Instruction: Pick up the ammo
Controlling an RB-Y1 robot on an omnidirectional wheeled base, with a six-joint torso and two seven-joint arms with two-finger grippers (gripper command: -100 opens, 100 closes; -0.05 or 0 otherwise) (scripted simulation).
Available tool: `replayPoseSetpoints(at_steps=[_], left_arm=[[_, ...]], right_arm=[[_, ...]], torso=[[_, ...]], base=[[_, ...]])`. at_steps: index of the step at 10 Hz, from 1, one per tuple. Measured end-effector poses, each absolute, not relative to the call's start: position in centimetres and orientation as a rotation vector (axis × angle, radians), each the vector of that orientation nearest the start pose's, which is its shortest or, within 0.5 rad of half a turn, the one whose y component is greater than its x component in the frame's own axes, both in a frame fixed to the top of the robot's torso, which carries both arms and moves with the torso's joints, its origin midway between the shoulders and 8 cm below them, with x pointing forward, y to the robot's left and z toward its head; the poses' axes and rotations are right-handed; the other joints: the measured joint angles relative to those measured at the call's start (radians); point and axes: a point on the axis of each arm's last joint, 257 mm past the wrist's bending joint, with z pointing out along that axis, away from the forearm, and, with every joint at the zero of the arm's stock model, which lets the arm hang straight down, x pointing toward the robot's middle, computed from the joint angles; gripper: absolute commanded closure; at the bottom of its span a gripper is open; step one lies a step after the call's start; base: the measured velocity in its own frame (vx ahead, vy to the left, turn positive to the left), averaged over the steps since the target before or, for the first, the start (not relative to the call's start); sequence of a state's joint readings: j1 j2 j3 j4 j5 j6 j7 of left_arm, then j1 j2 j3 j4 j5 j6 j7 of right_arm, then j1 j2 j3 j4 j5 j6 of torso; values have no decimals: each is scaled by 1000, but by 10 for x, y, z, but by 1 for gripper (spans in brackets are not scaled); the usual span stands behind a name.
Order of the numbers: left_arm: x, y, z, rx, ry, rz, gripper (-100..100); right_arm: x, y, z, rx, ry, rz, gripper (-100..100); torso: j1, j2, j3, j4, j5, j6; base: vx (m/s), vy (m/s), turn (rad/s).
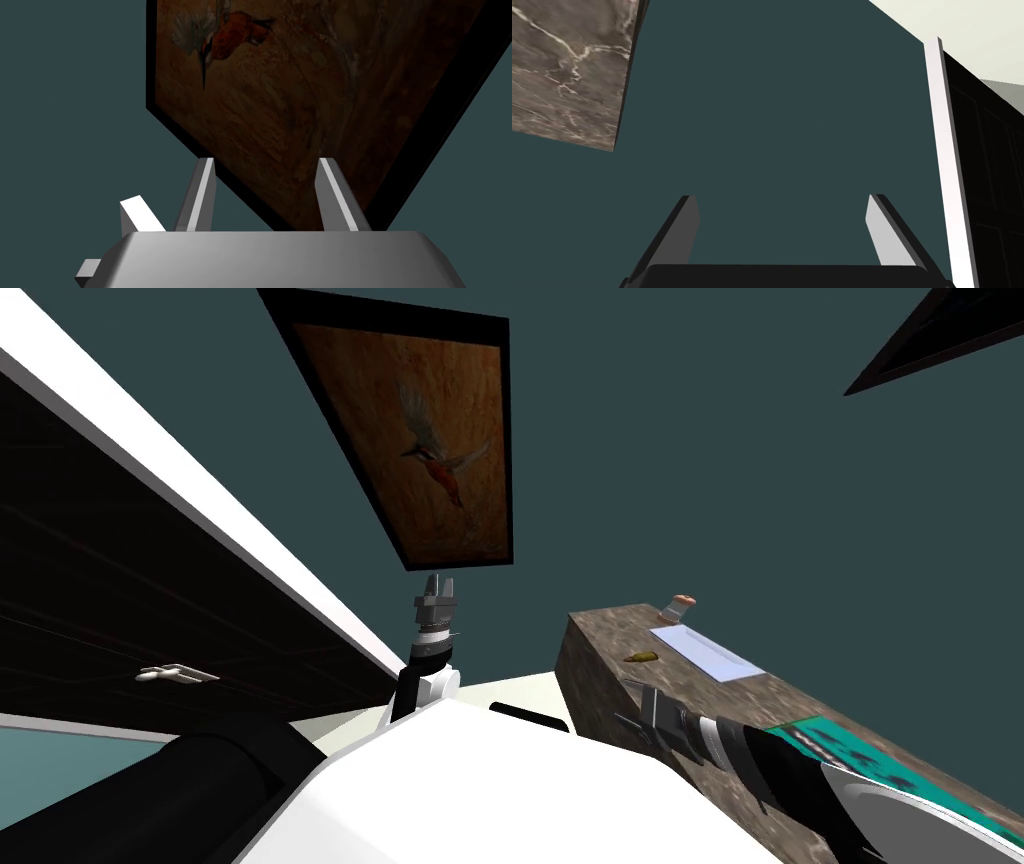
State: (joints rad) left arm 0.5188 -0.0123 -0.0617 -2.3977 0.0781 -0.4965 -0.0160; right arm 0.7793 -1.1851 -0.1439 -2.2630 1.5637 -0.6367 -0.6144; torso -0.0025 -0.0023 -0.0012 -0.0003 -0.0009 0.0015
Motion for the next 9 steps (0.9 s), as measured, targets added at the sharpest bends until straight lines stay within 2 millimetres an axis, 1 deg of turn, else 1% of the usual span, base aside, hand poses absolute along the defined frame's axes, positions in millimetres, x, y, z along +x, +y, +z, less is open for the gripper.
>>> replayPoseSetpoints(at_steps=[1, 2, 3, 4, 5, 6, 7, 8, 9], left_arm=[[319, 269, 69, -639, 489, -1414, 0], [319, 269, 69, -639, 489, -1414, 0], [319, 269, 69, -639, 489, -1414, 0], [319, 269, 69, -639, 489, -1414, 0], [319, 269, 69, -639, 489, -1414, 0], [319, 269, 69, -639, 489, -1414, 0], [319, 269, 69, -639, 489, -1414, 0], [319, 269, 69, -639, 489, -1414, 0], [319, 269, 69, -639, 489, -1414, 0]], right_arm=[[246, -300, -276, -1123, 2173, 281, -100], [244, -308, -279, -1157, 2187, 250, -100], [243, -311, -282, -1174, 2192, 230, -100], [238, -323, -289, -1207, 2219, 195, -100], [237, -333, -292, -1236, 2231, 160, -100], [234, -346, -299, -1271, 2257, 119, -100], [232, -356, -300, -1302, 2268, 83, -100], [229, -373, -306, -1340, 2293, 38, -100], [226, -382, -308, -1372, 2301, 5, -100]], torso=[[-1, 0, 0, 0, 0, -1], [-1, 0, 0, 0, 0, 0], [1, 0, 0, 0, 0, 0], [1, 0, 0, 0, 0, -1], [0, 0, 0, 0, 0, 0], [0, 0, 0, 0, 0, -1], [0, 0, 0, 0, 0, 1], [-1, 0, 0, 0, 0, -1], [0, 0, 0, 0, 0, 0]], base=[[-11, -35, 148], [-2, -17, 4], [-6, -14, 271], [-6, -27, 187], [-13, -32, 323], [-7, -33, 120], [-3, -30, 220], [-2, -33, 159], [-4, -32, 275]])
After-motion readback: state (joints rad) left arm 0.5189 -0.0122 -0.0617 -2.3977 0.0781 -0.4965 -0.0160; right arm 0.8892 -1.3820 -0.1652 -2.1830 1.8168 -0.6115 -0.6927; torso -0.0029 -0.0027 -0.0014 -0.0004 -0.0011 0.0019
